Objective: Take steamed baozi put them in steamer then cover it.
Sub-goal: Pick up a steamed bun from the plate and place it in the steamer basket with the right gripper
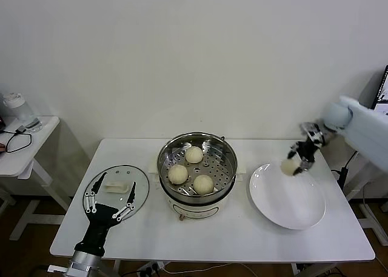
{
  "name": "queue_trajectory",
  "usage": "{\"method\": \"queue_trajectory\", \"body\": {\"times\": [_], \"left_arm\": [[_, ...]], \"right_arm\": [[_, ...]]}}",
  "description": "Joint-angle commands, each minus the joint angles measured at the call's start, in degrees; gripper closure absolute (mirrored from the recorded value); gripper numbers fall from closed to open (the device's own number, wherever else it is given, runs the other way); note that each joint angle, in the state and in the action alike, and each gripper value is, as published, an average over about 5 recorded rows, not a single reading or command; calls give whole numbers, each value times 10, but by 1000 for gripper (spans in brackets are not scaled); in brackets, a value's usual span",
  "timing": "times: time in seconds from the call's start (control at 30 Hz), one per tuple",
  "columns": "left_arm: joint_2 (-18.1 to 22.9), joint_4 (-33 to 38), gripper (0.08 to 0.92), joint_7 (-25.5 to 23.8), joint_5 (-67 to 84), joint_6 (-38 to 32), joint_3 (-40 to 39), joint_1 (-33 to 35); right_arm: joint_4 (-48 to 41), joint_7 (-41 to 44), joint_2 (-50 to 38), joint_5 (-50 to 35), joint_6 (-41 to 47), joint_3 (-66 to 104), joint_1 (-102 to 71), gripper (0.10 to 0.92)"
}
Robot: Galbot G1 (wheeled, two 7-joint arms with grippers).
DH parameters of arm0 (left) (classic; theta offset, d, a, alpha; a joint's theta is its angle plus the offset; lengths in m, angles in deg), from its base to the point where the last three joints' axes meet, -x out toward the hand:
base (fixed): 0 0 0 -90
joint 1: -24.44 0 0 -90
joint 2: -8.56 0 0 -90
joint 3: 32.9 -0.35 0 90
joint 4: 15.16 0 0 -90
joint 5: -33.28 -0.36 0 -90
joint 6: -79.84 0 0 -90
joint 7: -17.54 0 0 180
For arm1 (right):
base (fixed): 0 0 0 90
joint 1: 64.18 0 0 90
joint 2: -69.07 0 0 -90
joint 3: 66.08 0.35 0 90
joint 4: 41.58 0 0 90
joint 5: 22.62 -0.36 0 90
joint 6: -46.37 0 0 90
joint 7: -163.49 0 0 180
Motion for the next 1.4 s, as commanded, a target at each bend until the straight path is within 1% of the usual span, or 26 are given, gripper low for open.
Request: {"method": "queue_trajectory", "body": {"times": [0.03, 0.27, 0.5, 0.63, 0.9, 1.4], "left_arm": [[0, 3, 177, 0, -1, 1, -5, 1], [1, 5, 177, 0, -2, 1, -5, 0], [0, 2, 177, 1, -1, 1, -5, -1], [0, 1, 177, 1, -1, 1, -6, -3], [0, 1, 177, 2, -1, -1, -3, -2], [-4, 1, 177, 4, 0, -6, -1, 0]], "right_arm": [[101, 14, 101, -165, 48, -155, 208, 364], [117, -8, 170, -196, 68, -173, 210, 364], [107, -36, 222, -192, 81, -173, 175, 364], [94, -40, 245, -175, 83, -177, 158, 364], [82, -39, 251, -135, 85, -186, 123, 369], [24, -47, 281, -102, 79, -181, 80, 364]]}}
